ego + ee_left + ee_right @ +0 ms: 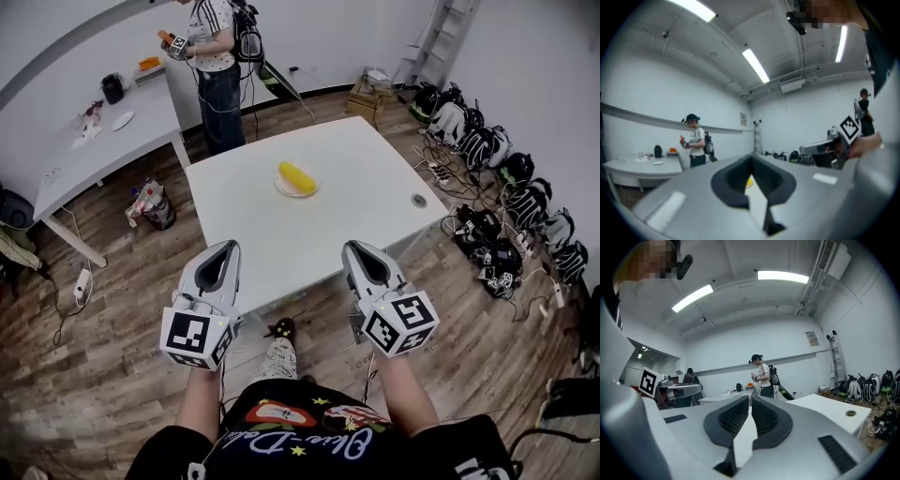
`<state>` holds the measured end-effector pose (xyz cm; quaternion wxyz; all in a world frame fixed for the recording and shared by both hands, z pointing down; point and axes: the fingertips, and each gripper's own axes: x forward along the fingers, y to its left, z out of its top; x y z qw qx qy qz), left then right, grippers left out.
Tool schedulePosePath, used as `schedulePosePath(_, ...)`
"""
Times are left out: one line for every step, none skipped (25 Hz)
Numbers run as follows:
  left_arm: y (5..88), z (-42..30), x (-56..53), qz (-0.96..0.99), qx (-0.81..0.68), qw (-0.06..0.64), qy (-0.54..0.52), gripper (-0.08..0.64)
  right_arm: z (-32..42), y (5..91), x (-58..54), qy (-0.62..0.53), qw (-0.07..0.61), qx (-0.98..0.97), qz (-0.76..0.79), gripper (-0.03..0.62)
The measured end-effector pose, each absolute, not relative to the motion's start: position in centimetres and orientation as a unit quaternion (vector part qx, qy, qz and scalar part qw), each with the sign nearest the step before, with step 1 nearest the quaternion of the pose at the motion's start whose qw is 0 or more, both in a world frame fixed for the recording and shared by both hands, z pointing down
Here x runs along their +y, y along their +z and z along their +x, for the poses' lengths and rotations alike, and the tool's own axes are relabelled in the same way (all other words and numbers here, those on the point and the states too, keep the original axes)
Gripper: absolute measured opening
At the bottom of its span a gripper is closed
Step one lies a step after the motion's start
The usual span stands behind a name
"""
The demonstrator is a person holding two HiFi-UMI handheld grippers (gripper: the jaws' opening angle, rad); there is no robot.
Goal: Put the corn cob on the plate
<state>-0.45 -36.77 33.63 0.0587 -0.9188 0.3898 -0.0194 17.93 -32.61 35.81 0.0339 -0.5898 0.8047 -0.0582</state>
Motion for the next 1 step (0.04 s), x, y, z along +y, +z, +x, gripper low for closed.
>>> schedulePosePath(33.57,-0.58,-36.6,-0.919,0.39,0.059,-0.019,-0.002,17.82,35.76,-32.4,-0.058,0.034,0.805,-0.589,0.032)
